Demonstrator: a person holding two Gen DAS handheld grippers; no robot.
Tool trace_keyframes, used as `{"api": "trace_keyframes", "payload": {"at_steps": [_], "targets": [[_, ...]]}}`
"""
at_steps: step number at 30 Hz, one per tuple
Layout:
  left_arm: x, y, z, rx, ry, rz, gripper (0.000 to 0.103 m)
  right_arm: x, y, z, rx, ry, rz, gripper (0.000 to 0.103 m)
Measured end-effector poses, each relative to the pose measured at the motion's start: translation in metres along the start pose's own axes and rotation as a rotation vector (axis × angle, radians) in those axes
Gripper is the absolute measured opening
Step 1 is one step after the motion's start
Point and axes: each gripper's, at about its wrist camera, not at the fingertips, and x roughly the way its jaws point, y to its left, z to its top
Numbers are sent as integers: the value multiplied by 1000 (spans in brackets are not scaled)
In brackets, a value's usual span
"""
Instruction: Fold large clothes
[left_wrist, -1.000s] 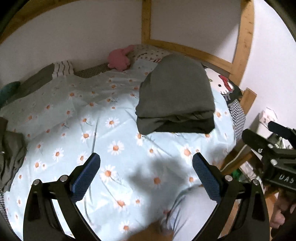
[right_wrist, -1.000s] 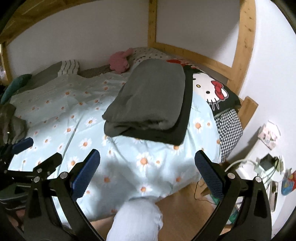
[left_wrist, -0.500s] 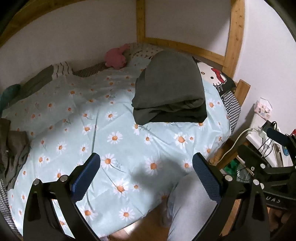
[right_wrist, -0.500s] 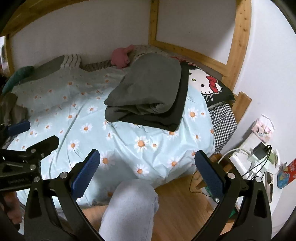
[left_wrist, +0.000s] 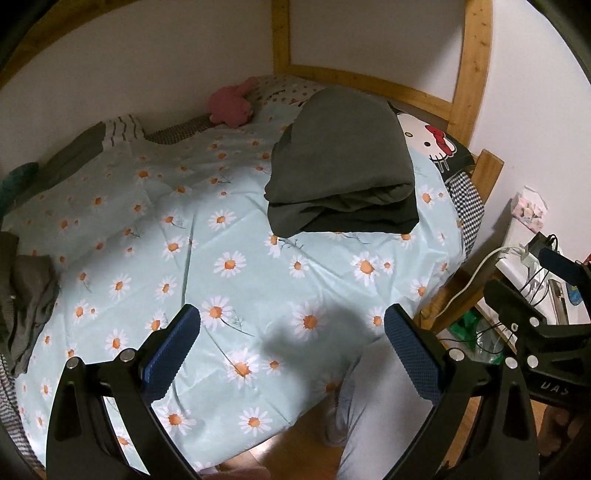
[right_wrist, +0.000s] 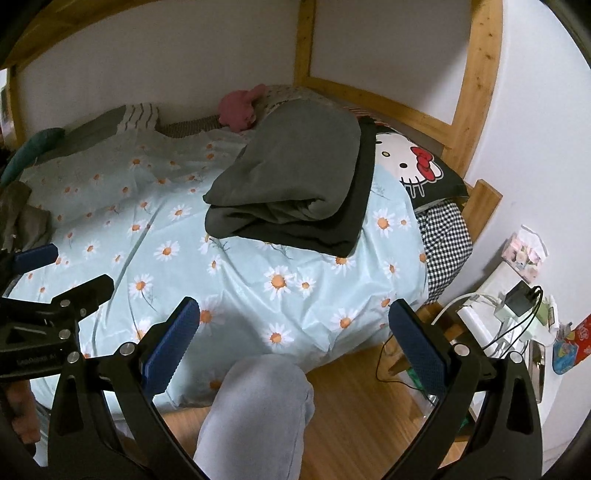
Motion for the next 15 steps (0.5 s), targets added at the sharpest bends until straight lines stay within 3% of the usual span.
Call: {"api": "trace_keyframes", "payload": {"at_steps": [15], "targets": [[2, -4, -3, 26, 6, 23, 99, 2, 0, -1, -3, -2, 3, 100]]}}
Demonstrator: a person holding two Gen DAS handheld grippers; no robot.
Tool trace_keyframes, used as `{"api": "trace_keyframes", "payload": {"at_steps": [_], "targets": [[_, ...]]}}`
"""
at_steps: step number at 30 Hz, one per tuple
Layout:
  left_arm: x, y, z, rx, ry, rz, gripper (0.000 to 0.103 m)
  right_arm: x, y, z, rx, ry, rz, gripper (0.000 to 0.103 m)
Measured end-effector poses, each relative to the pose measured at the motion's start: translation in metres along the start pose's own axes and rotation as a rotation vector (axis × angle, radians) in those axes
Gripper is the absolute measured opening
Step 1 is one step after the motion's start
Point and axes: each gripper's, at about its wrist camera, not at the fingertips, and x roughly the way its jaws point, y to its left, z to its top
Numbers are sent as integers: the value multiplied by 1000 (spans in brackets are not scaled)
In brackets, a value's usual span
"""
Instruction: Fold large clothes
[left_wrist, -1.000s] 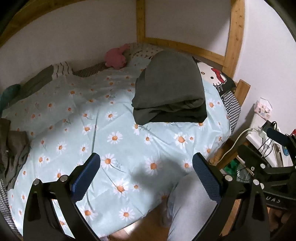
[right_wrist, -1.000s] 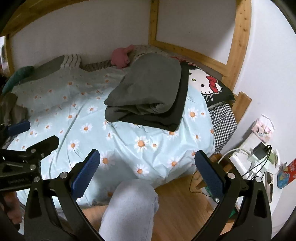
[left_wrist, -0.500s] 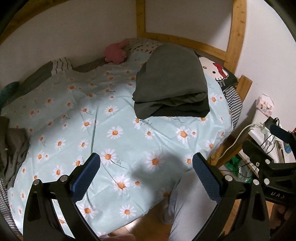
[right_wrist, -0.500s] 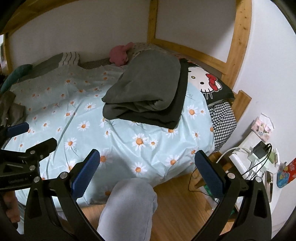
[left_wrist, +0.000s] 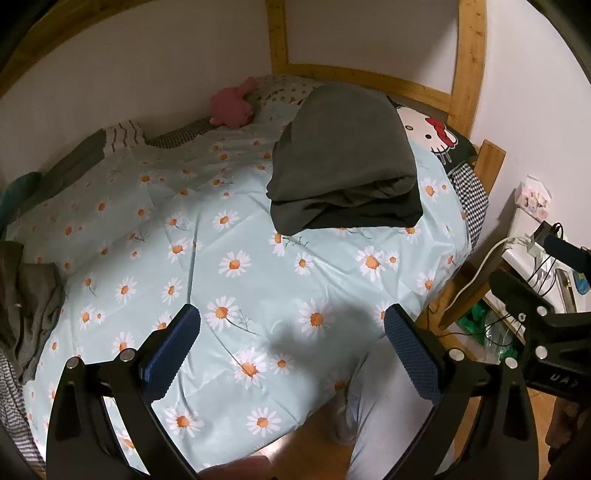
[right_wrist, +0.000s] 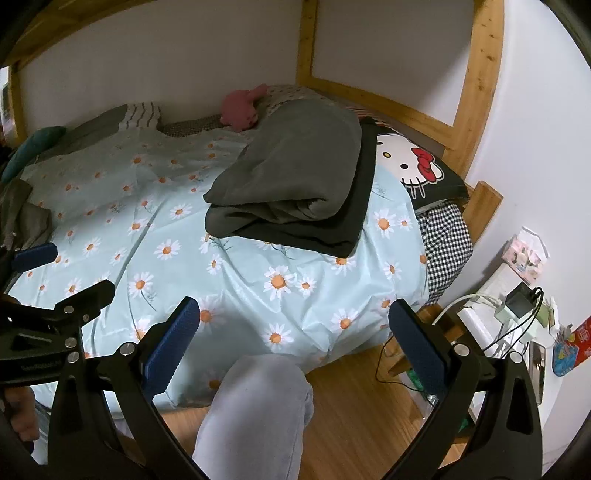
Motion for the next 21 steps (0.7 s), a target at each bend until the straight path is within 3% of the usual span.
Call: {"api": "trace_keyframes", "payload": {"at_steps": [21], "targets": [[4, 3, -2, 8, 24, -17, 99, 0, 0, -6, -13, 0, 6, 100]]}}
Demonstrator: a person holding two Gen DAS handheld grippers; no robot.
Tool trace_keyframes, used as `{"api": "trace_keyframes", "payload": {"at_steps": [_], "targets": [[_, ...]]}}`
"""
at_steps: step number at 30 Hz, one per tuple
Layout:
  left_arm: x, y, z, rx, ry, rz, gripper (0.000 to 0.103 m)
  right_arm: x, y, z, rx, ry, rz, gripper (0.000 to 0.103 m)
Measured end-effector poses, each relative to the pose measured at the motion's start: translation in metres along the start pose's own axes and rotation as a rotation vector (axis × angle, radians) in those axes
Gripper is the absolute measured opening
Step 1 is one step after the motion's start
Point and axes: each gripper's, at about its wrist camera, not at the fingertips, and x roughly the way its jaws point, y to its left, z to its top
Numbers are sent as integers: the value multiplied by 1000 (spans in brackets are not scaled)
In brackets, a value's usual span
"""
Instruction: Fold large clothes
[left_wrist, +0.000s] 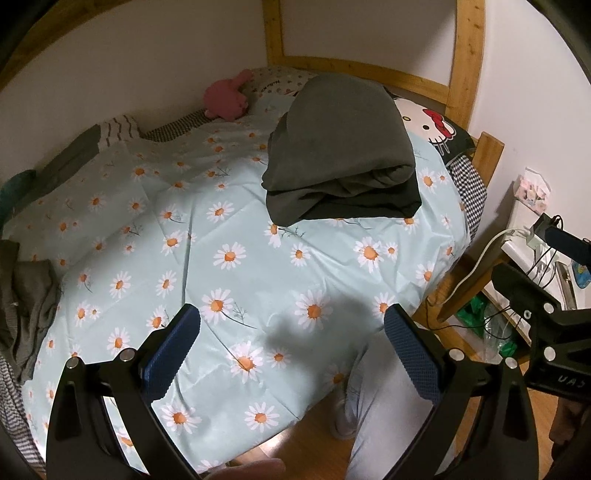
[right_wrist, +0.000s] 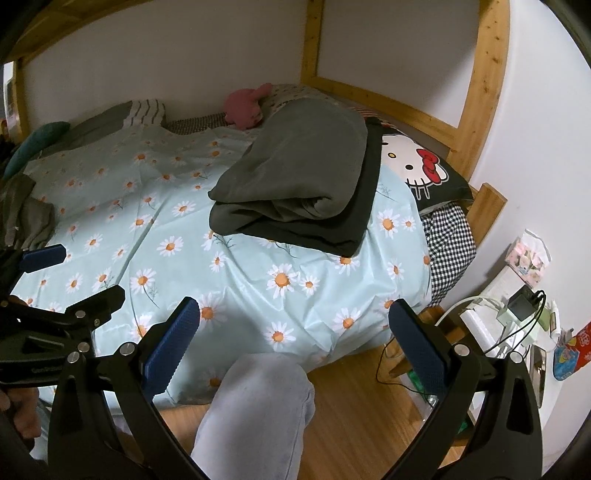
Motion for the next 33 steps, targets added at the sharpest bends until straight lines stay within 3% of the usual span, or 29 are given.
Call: {"api": "trace_keyframes", "payload": {"at_steps": [33], "targets": [[1, -2, -5, 12, -4, 12, 99, 0, 0, -1, 5, 3, 3, 100]]}}
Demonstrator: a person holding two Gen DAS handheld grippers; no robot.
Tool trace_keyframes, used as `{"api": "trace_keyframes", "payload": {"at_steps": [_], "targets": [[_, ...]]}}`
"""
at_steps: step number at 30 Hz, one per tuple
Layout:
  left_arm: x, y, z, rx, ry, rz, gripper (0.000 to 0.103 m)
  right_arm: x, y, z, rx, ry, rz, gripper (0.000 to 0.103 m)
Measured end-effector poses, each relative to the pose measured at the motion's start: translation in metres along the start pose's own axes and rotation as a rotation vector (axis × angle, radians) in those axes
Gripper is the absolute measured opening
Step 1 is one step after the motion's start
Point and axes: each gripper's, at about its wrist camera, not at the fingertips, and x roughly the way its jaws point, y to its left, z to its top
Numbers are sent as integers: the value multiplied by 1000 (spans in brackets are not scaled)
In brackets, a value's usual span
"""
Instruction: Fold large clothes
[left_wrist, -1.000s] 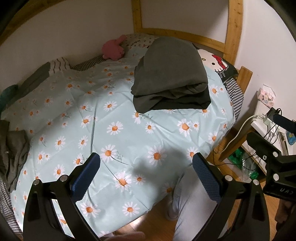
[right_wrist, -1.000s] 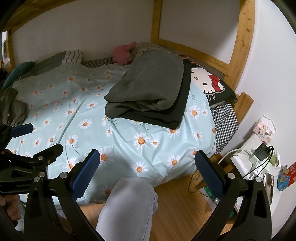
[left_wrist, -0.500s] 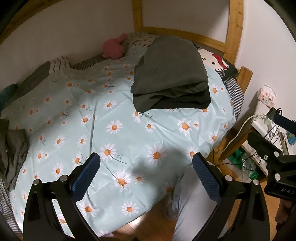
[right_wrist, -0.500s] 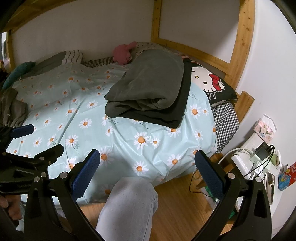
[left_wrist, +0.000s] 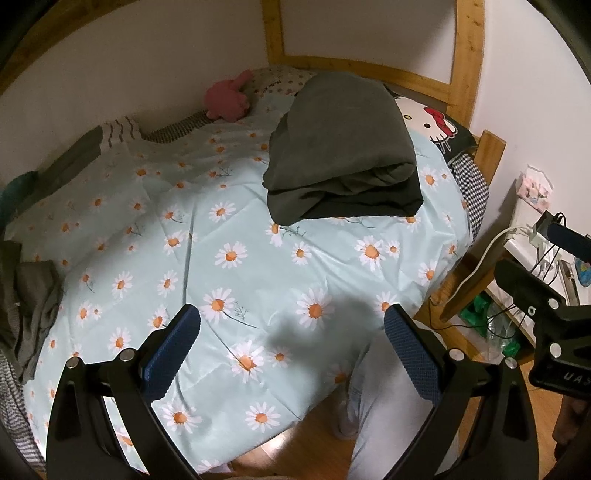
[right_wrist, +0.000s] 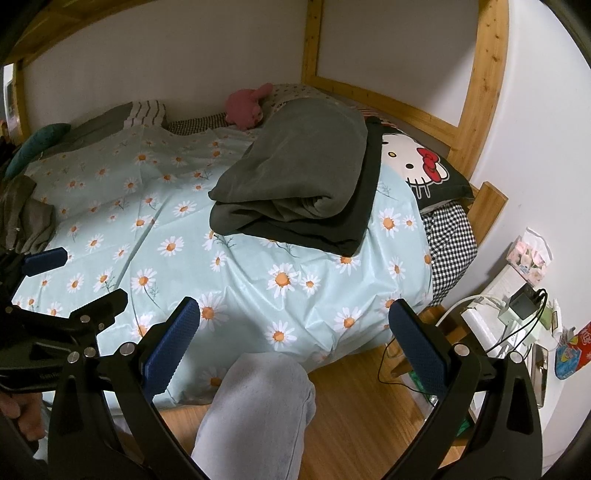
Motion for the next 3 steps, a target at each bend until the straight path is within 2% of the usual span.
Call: {"api": "trace_keyframes", "payload": {"at_steps": [3], "targets": [[0, -1, 0, 1, 2, 1, 99, 0, 1, 0, -1, -1, 0, 100]]}}
